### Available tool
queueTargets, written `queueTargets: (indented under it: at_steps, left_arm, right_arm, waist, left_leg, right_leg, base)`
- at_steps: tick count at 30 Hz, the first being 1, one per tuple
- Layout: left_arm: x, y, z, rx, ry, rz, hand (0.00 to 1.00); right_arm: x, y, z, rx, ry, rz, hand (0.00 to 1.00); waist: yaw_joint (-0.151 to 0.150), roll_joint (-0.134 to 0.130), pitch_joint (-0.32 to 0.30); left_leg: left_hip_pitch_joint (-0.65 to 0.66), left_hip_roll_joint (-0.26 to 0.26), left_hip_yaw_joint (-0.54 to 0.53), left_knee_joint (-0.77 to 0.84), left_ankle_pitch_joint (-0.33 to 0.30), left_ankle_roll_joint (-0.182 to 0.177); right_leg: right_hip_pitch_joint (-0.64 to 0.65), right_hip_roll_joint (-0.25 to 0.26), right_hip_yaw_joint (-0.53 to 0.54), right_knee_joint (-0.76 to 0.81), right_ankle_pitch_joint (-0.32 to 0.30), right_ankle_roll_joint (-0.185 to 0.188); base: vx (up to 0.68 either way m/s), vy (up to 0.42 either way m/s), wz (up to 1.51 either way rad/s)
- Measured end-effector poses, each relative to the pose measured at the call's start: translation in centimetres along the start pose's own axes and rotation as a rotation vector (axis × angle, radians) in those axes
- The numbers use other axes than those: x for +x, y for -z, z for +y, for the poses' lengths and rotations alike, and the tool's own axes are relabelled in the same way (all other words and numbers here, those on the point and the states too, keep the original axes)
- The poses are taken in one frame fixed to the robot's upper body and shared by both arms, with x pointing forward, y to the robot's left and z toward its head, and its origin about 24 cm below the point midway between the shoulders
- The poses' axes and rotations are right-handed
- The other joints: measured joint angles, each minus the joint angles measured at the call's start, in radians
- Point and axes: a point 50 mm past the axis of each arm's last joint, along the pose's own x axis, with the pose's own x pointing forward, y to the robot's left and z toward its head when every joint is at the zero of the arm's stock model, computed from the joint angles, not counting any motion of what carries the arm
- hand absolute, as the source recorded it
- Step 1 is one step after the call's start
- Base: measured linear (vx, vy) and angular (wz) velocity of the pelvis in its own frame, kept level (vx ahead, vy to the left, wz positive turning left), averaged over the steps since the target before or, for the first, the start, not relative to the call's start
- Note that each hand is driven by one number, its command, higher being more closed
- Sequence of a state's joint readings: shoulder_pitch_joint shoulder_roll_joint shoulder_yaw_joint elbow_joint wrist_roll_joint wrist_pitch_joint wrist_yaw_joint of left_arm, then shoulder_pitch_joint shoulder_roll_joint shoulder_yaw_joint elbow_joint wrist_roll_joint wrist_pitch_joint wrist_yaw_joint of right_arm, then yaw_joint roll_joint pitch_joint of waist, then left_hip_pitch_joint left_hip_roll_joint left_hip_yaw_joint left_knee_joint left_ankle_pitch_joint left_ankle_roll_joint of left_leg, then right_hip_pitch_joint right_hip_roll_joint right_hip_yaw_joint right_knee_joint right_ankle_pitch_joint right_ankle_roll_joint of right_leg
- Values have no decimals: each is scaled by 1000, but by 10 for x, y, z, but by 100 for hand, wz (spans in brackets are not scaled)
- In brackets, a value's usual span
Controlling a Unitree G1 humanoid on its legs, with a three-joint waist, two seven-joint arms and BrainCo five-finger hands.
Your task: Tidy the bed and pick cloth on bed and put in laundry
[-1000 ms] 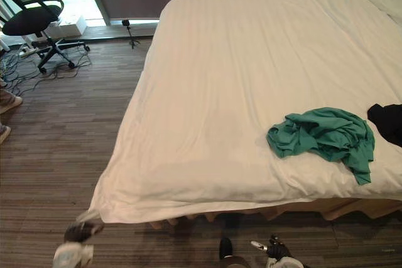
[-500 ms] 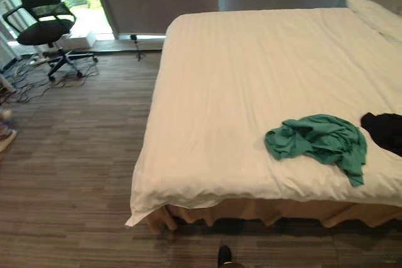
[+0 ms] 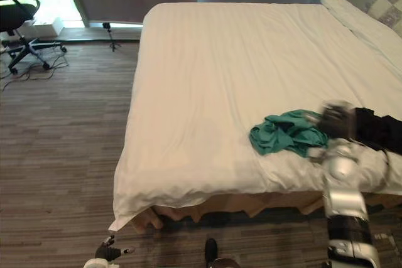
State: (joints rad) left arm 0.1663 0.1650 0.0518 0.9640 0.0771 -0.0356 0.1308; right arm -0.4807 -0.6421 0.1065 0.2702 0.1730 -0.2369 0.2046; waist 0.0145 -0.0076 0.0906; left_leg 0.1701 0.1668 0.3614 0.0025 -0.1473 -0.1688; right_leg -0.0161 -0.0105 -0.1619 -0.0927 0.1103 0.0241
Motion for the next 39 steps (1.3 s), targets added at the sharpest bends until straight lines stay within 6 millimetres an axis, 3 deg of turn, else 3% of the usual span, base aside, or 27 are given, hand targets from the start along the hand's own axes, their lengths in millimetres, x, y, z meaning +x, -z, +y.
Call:
queueTargets:
  at_steps: [4, 8, 9, 12, 13, 17, 22, 25, 30, 31, 32, 36, 38, 39]
  left_arm:
    - [-2, 6, -2, -12, 2, 17, 0]
    - [-1, 4, -1, -23, 0, 12, 0]
    - [0, -2, -1, -26, -1, -7, 0]
    - [6, -32, 1, -45, -11, -104, 0]
    - [8, -48, 2, -68, -29, -160, 0]
    - [8, -73, 3, -84, -55, -264, 0]
    - [7, -96, -10, -53, -31, -345, 0]
    - [6, -111, -19, -9, 0, -384, 0]
    - [2, -131, -36, 60, 68, -457, 0]
    - [1, -135, -40, 57, 83, -476, 0]
    - [0, -135, -41, 58, 88, -480, 0]
    - [-1, -138, -42, 48, 97, -503, 0]
    - [-3, -140, -43, 40, 116, -527, 0]
    - [-4, -140, -42, 23, 113, -533, 0]
  right_arm:
    - [29, -23, 28, 157, -182, -128, 100]
    - [55, -51, 88, 321, -360, -205, 100]
    - [62, -61, 109, 360, -414, -219, 100]
    - [82, -83, 139, 419, -441, -226, 100]
    - [90, -89, 145, 429, -434, -217, 100]
    - [103, -92, 146, 404, -426, -178, 100]
    - [107, -59, 124, 350, -368, -24, 100]
    - [110, -68, 115, 339, -392, -85, 100]
    - [111, -60, 115, 393, -433, -52, 100]
    - [110, -48, 119, 408, -448, 3, 100]
    - [109, -44, 120, 414, -456, 21, 100]
    - [91, 4, 128, 443, -497, 225, 100]
    - [60, 49, 124, 532, -441, 383, 100]
    - [33, 74, 123, 572, -424, 459, 100]
  waist:
    - [38, -16, 10]
    - [64, -32, 32]
    - [84, -36, 53]
    - [133, -55, 164]
    - [154, -59, 228]
    - [163, -52, 346]
    - [157, 20, 393]
    - [146, 65, 410]
    - [140, 134, 407]
    - [140, 147, 401]
    - [140, 149, 401]
    - [139, 152, 402]
    - [136, 152, 403]
    - [125, 149, 405]
  left_leg:
    - [-17, -18, -46, -1, 13, 11]
    - [-55, -25, -80, -1, 41, 28]
    - [-77, -32, -97, -1, 50, 34]
    - [-140, -52, -119, 1, 82, 45]
    - [-178, -63, -128, 3, 98, 51]
    - [-279, -81, -140, 22, 119, 55]
    - [-409, -98, -157, 18, 161, 58]
    - [-459, -104, -165, 20, 170, 65]
    - [-505, -117, -181, 40, 167, 73]
    - [-516, -124, -181, 44, 165, 77]
    - [-518, -128, -181, 46, 165, 78]
    - [-518, -150, -180, 54, 158, 96]
    - [-517, -165, -181, 61, 152, 107]
    - [-512, -170, -184, 76, 143, 116]
  right_leg:
    - [8, -23, -47, 0, 1, 0]
    - [-11, -42, -77, -1, 25, 1]
    - [-27, -49, -83, 0, 33, 1]
    - [-76, -73, -89, 0, 59, 1]
    - [-105, -86, -92, 0, 69, -1]
    - [-189, -109, -94, 0, 86, 17]
    - [-314, -127, -105, 1, 106, 43]
    - [-365, -132, -109, 1, 125, 27]
    - [-392, -145, -115, 1, 136, 19]
    - [-402, -150, -114, 1, 139, 21]
    - [-403, -153, -114, 1, 140, 21]
    - [-397, -176, -111, 1, 147, 25]
    - [-388, -192, -114, 1, 150, 35]
    - [-372, -200, -118, 1, 149, 41]
  base:
    - [-22, 32, 32]
    - [-76, 11, 27]
    - [-159, 6, 27]
    - [-184, -2, 28]
    - [-274, -20, 35]
    - [-202, -11, 15]
    - [-42, 1, 10]
    - [20, 31, 3]
    - [13, 58, 12]
    - [-15, 65, 9]
    - [-21, 82, 8]
    - [-24, 88, 8]
    - [-1, 87, 14]
    - [26, 83, 9]
